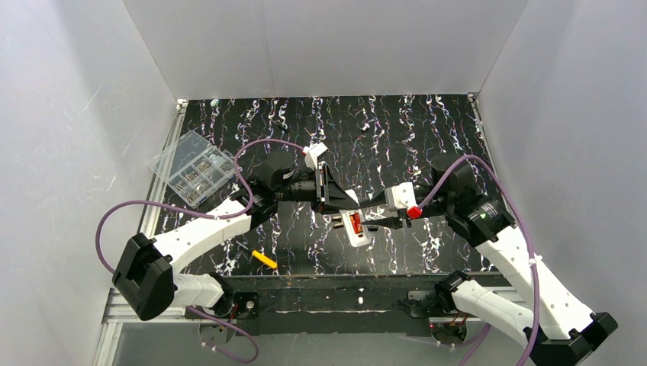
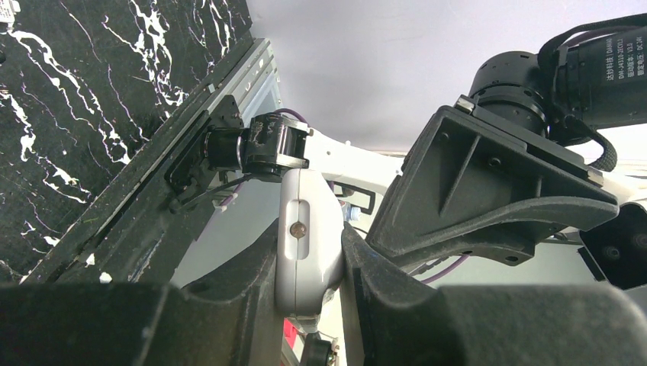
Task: Load the batteries into the remote control
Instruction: Load the battery into the remote control.
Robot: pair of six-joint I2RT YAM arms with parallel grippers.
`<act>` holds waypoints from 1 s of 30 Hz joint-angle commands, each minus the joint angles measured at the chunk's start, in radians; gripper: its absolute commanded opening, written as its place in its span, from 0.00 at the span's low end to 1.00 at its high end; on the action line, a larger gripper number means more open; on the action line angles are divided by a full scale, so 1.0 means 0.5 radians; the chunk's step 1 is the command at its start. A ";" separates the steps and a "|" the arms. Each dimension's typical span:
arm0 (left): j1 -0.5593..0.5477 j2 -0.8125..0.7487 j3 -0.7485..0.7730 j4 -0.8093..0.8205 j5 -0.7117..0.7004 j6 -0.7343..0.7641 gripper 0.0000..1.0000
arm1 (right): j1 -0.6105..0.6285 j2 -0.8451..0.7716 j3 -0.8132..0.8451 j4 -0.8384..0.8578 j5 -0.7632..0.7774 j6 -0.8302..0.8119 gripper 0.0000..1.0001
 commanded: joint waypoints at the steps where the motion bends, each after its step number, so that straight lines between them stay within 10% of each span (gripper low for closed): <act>1: -0.006 -0.063 0.073 0.081 0.099 0.015 0.00 | -0.008 0.012 0.013 0.092 -0.201 0.026 0.45; 30: -0.006 -0.009 0.132 0.119 0.142 -0.021 0.00 | -0.009 0.117 -0.007 0.108 -0.221 0.001 0.40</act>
